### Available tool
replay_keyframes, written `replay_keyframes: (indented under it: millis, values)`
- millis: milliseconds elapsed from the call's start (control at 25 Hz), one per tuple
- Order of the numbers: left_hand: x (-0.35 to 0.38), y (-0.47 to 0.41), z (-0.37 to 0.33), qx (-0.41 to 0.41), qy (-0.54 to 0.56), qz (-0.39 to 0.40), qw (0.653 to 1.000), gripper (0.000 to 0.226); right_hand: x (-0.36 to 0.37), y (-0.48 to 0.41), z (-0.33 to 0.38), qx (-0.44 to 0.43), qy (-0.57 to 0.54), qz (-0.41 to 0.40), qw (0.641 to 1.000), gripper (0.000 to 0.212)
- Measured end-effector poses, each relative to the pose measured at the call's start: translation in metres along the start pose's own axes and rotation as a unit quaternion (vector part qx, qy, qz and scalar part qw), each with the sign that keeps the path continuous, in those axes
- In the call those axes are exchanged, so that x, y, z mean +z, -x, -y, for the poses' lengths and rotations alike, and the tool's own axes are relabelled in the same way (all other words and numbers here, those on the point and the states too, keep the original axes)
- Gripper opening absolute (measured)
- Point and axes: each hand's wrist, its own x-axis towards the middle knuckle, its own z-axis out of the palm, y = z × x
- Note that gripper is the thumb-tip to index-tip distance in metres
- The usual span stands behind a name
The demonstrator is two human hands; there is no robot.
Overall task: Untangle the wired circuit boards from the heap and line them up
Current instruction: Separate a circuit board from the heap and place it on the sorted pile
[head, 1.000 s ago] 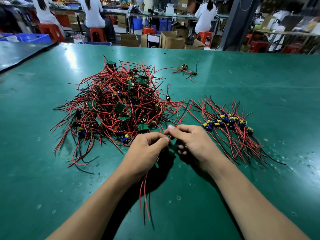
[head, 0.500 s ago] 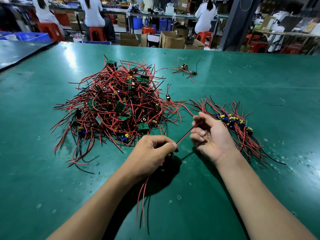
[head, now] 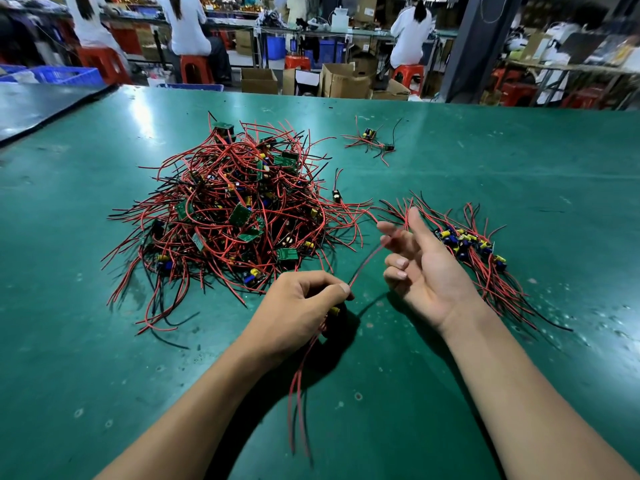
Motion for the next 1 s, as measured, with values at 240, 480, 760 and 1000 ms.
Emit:
replay_keyframes:
  millis: [240,480,760,1000]
  values:
    - [0.001,-0.004,-0.001,-0.052,0.158,-0.023,0.986,0.035,-0.005,-0.004,-0.004,-0.023,0.115,-0.050,0.992,0.053]
    - [-0.006,-0.001,-0.005,-0.021,0.172,0.013,0.985,0.014,-0.007,0.001,-0.017,-0.080,0.335,0.020,0.938,0.013]
    - [-0.011,0.000,-0.019,0.042,0.262,-0.027,0.964,0.023,0.004,0.019,-0.018,-0.021,0.353,0.211,0.911,0.015]
    - [-0.013,-0.001,-0.015,0.054,0.256,-0.090,0.961,0.030,0.018,0.020,-0.022,-0.087,0.252,0.179,0.947,0.036]
